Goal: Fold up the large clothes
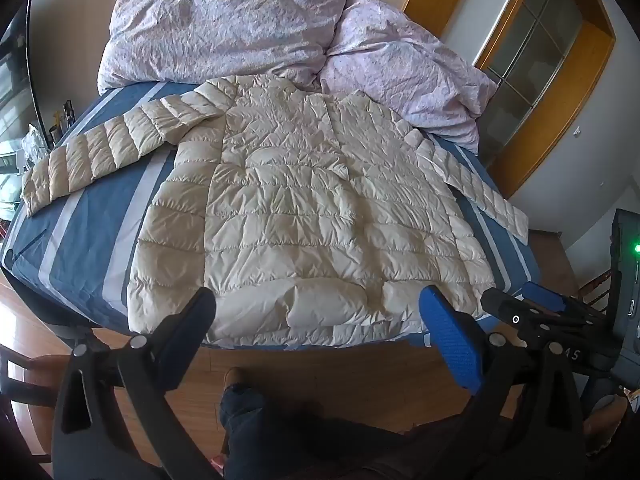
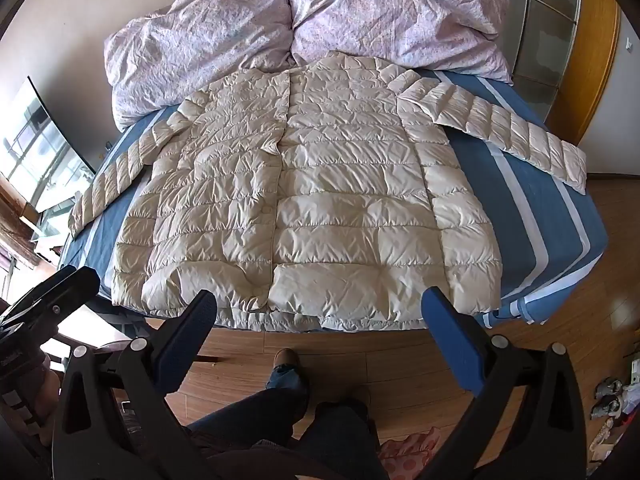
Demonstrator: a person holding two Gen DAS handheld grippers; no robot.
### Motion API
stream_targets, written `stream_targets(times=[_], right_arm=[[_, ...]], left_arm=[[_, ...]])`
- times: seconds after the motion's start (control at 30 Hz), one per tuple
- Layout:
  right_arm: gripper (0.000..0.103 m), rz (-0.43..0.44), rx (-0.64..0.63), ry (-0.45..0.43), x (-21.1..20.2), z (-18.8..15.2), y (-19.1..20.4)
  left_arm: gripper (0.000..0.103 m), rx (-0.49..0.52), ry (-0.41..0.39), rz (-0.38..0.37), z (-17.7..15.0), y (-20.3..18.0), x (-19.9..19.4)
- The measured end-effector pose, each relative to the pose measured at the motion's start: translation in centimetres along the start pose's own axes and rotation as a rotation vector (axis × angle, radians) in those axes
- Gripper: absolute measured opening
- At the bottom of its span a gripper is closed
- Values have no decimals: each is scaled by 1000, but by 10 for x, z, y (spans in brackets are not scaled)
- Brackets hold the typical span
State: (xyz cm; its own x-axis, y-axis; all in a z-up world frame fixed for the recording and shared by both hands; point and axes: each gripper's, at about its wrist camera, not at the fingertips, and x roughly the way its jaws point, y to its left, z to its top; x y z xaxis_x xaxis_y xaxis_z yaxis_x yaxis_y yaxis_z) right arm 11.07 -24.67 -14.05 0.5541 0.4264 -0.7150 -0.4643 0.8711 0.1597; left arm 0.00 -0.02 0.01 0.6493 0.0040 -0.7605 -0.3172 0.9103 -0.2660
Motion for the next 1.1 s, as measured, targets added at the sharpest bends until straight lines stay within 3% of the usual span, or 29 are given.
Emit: stream_targets(times=[1.1], right_arm=[[102, 5, 4, 0, 0, 1, -1]], left_arm=[[101, -2, 3, -3, 0, 1, 1]])
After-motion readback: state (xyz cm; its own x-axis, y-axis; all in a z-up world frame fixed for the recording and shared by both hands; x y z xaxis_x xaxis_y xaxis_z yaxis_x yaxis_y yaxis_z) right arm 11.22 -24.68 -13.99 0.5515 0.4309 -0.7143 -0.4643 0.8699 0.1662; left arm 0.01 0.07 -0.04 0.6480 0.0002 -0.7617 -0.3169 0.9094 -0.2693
